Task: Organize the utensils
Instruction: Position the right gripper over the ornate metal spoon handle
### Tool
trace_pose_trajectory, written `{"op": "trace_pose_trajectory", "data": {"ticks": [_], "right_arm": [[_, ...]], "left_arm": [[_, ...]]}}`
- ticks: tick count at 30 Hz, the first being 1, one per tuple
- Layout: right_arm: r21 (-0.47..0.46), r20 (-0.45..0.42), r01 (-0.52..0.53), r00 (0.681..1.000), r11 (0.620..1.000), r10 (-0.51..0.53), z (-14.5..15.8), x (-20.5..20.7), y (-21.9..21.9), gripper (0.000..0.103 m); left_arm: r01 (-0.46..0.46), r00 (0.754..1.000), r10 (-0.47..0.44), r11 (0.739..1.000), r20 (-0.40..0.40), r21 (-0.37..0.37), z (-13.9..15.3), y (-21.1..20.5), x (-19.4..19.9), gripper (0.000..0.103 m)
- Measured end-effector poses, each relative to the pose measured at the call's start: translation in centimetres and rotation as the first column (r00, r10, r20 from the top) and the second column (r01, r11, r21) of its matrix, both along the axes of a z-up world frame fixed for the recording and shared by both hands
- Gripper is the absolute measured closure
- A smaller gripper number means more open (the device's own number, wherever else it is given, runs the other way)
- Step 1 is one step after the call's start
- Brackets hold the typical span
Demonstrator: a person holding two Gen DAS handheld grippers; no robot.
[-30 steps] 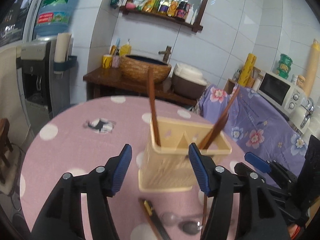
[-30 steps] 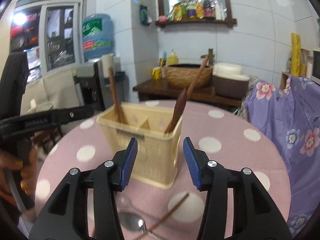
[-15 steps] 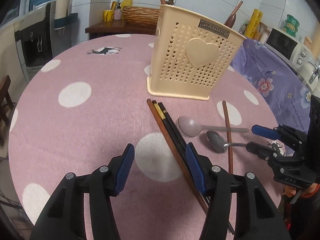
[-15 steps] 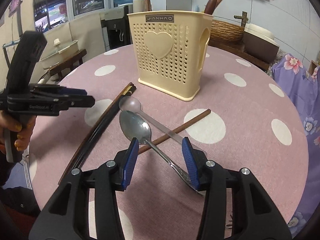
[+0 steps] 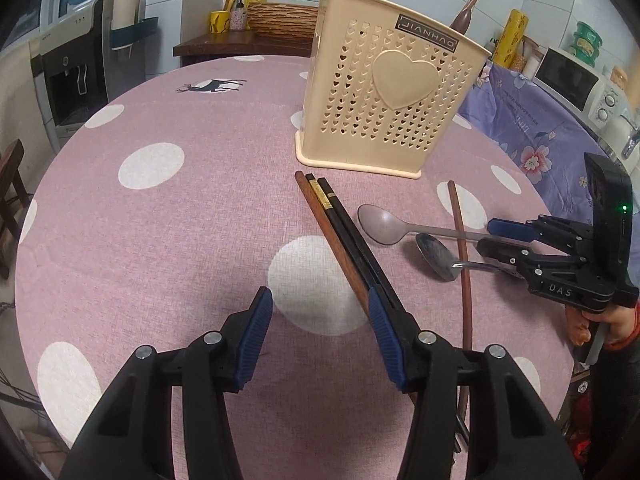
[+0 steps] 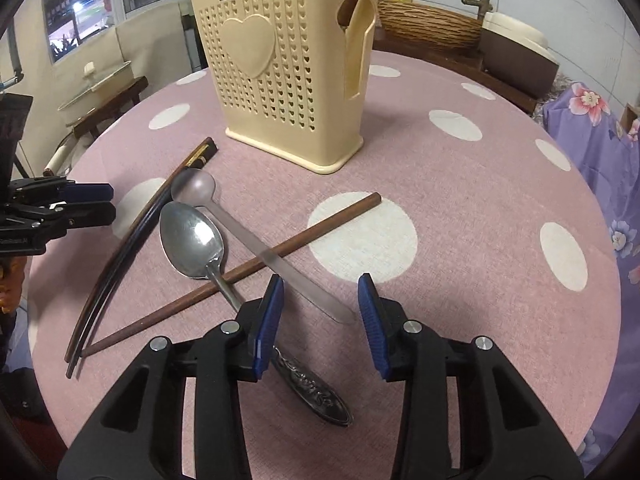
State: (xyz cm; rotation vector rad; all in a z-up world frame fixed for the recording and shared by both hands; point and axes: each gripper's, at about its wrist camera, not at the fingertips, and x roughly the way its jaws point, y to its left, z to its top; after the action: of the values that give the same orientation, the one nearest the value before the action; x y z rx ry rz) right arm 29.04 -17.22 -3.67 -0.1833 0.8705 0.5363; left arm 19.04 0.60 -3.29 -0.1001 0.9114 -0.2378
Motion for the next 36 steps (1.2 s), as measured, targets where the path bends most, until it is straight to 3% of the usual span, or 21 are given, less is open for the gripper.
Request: {"op": "trace_pose_trajectory", "data": {"ticks": [4,7,15,23,29,33,36], "right_arm": [[-0.027,0.003,-0.047,0.999,0.999,0.047,0.2,-0.5,0.7,0.088],[-0.033,0.005,-0.068,0.998,0.997,0.068,0.3,-1.5,1.1,0.090],[-0.023,0.039,0.009,0.999,1.000,-0.008,0.5,-4.9,0.8,0.093],[-0.040,0.039,0.172,0.985,0.984,-0.171,0.1,-6.4,-1.9,0.093],[-0.016,0.039,0.175,0.984,0.984,-0.174,-0.1,-7.2,-2.0,0.093],[0.021,0.031,0.193,0.981,0.981,-0.194,0.0,-7.3,-2.1,0.089],[0.038,0.043,0.211,0.976,0.977,-0.213,0.4,-7.5,-2.0,0.081]], "left_arm": [[-0.007,1.000,0.007,1.000,-0.004,-0.002,-0.1,0.0,0.0,0.053],[-0.009,1.000,0.009,1.000,-0.006,-0.004,-0.1,0.0,0.0,0.053],[-0.010,1.000,0.010,1.000,-0.014,-0.009,-0.4,-0.2,0.0,0.053],[0.008,1.000,-0.008,1.000,-0.009,0.002,-0.6,-1.5,0.2,0.054],[0.007,1.000,-0.007,0.999,0.003,0.050,-0.7,-2.2,0.1,0.056],[-0.006,1.000,0.004,0.993,0.019,0.114,-0.8,-2.8,0.2,0.062],[-0.006,1.000,0.004,0.994,0.017,0.113,-0.8,-2.7,0.3,0.063]]}}
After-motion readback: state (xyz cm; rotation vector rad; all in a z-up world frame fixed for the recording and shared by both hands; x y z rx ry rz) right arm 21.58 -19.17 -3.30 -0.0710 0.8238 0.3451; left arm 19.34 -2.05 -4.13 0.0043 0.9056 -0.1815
